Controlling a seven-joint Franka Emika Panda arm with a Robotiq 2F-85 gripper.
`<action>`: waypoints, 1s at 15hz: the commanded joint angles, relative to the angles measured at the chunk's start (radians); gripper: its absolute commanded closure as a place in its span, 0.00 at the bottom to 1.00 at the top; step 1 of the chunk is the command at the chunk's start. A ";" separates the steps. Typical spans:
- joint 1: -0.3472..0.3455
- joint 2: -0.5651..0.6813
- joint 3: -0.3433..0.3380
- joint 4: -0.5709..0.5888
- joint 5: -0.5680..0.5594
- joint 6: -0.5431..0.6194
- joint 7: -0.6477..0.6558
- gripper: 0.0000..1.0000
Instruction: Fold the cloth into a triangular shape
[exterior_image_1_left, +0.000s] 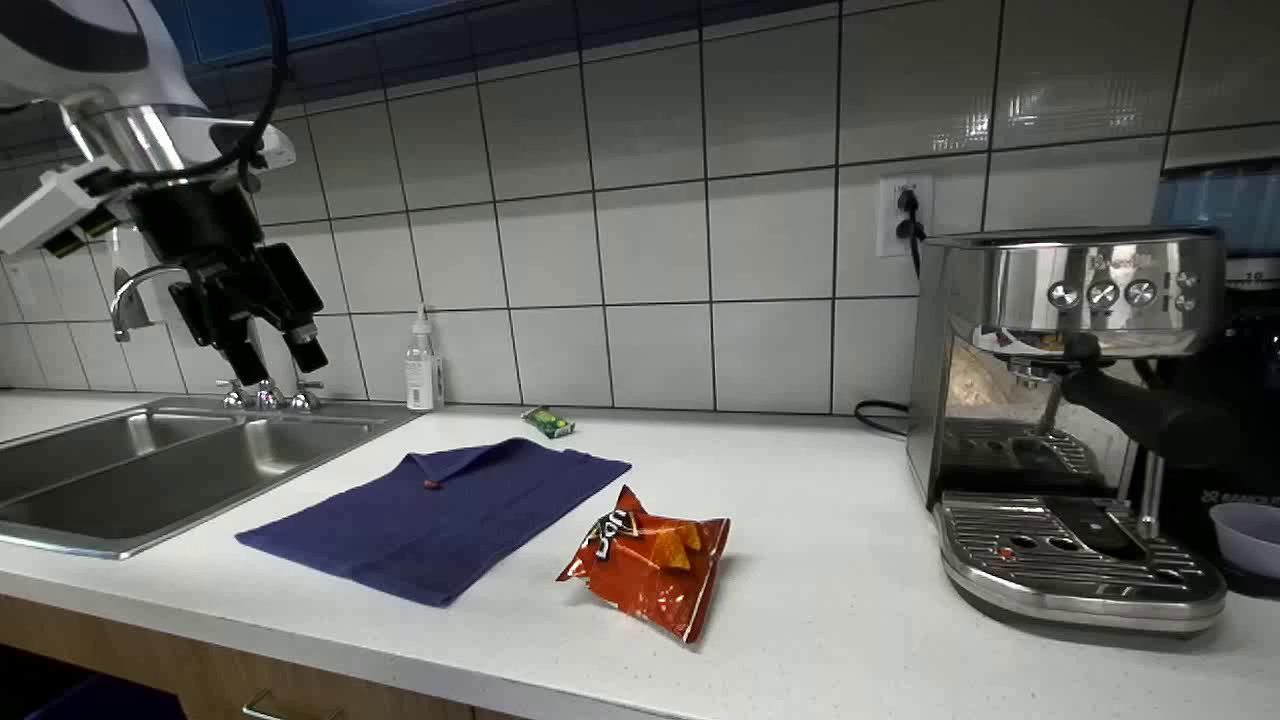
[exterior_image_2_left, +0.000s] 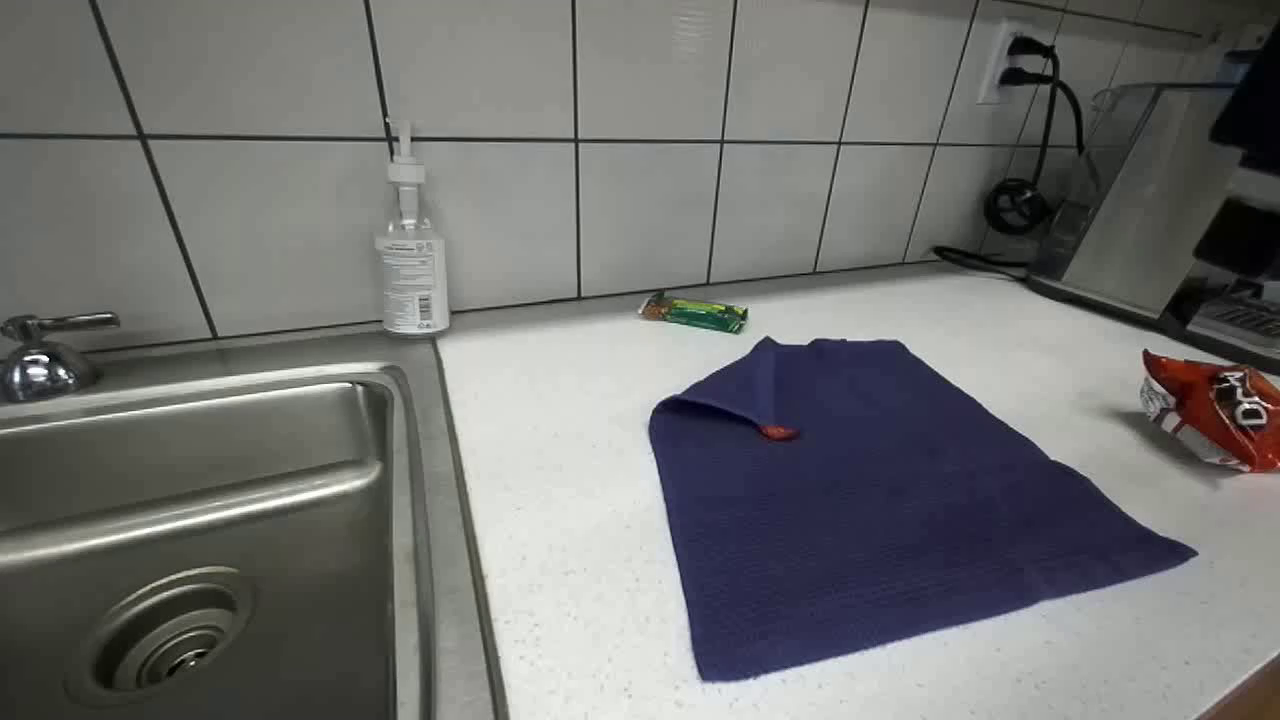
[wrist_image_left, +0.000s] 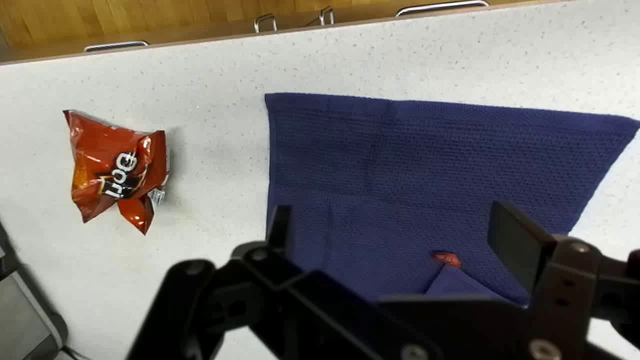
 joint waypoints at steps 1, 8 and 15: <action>0.015 0.003 -0.015 0.002 -0.010 -0.003 0.008 0.00; 0.010 0.109 -0.013 0.024 -0.060 0.140 -0.018 0.00; -0.024 0.318 -0.010 0.093 -0.188 0.312 -0.010 0.00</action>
